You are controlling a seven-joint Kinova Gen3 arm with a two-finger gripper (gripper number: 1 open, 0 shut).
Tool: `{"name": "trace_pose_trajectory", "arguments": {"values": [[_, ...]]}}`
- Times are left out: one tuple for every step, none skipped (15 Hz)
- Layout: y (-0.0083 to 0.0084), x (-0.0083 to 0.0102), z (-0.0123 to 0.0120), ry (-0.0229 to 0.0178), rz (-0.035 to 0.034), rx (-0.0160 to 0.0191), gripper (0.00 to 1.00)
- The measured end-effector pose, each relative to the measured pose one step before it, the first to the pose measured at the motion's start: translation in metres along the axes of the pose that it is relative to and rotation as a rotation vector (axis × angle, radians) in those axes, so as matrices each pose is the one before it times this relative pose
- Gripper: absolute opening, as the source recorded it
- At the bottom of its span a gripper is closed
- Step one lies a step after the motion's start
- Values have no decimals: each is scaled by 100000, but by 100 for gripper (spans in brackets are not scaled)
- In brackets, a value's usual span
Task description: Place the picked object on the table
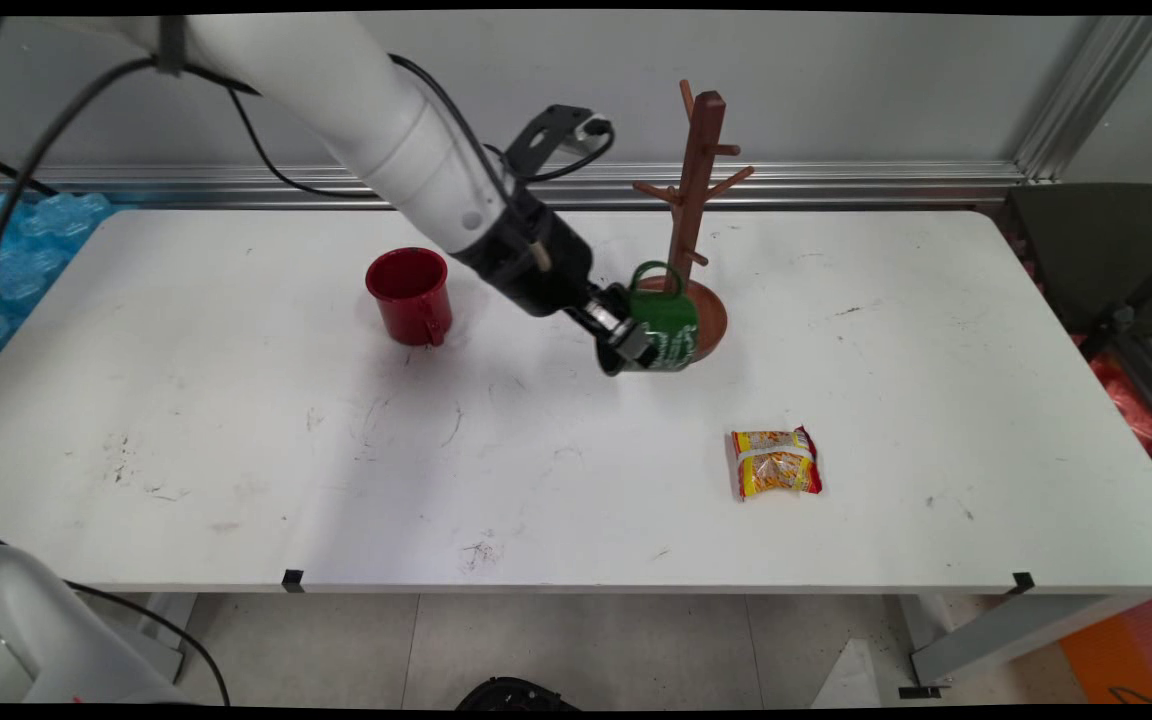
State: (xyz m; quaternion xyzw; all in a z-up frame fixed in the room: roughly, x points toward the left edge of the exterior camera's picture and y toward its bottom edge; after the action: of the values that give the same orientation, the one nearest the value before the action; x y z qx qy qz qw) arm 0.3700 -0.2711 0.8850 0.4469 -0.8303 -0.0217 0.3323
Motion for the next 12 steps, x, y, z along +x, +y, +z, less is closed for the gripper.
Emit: {"name": "trace_pose_trajectory", "arguments": {"values": [[119,-118,-587,-1563,1681,899,0],[110,-71,-670,-1734,1877,1099,0],[89,-20,-673,-1750,1825,1210,0],[78,-3,-648,-1788,1717,1208,0],[54,2,-530,-1532,1356,987,0],[38,11,-416,-1360,1100,863,0],[18,10,-407,-1266,980,886,0],[23,8,-535,-1926,1328,1304,0],[2,9,-298,-1106,676,795,0],[14,26,-398,-1714,1004,1210,0],[-7,-6,-257,-1232,572,841,0],[-16,-28,-417,-2232,885,1533,0]]}}
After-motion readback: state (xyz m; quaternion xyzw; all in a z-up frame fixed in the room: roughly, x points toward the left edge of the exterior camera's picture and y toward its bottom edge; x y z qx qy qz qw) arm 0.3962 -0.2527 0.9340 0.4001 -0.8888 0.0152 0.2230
